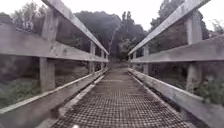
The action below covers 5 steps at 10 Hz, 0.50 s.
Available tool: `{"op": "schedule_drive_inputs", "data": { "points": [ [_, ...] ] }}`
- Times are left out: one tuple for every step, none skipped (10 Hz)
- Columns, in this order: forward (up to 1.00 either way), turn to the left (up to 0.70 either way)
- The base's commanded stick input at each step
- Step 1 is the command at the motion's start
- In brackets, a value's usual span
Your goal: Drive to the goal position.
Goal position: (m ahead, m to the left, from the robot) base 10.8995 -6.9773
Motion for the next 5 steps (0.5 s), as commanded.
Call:
{"op": "schedule_drive_inputs", "data": {
  "points": [
    [0.6,0.0],
    [0.6,0.0],
    [0.6,0.0],
    [0.6,0.0],
    [0.6,0.0]
  ]
}}
